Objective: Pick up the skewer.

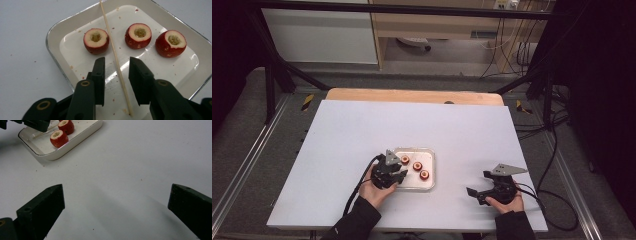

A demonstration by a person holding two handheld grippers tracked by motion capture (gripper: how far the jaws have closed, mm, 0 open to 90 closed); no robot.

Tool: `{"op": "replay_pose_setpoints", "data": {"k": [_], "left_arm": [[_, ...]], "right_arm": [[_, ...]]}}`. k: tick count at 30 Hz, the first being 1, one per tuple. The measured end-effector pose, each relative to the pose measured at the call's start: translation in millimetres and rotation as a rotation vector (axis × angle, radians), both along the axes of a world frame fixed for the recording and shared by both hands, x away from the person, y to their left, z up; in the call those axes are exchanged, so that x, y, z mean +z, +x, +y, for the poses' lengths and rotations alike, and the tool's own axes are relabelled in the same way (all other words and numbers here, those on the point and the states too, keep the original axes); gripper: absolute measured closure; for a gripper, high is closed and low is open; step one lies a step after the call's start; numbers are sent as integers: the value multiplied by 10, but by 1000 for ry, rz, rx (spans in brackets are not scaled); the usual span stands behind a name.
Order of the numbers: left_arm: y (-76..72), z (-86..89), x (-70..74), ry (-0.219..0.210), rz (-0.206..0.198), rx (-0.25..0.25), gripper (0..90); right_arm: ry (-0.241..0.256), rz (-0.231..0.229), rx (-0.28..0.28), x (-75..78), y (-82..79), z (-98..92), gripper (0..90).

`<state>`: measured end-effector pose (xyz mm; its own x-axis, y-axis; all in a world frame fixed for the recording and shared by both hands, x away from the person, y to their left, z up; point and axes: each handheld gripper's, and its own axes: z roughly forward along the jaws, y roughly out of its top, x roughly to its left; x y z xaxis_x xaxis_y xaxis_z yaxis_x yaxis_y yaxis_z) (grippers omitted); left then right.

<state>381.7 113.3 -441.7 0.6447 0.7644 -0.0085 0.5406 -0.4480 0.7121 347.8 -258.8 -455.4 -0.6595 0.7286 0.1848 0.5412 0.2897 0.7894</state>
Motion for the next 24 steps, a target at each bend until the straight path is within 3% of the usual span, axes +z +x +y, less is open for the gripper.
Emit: {"op": "replay_pose_setpoints", "data": {"k": [5, 13, 20, 24], "left_arm": [[-6, -19, -17, 11, -7, 15, 769], [-28, -45, -55, 4, -9, 37, 839], [-35, -33, -64, -22, -7, 71, 880], [-45, 9, -35, -48, -20, 66, 882]], "right_arm": [[2, 1, -3, -3, -1, 5, 13], [2, 2, -2, -2, -1, 6, 13], [0, -1, 0, -2, -1, 3, 13], [0, -1, 0, -1, -2, 3, 13]]}}
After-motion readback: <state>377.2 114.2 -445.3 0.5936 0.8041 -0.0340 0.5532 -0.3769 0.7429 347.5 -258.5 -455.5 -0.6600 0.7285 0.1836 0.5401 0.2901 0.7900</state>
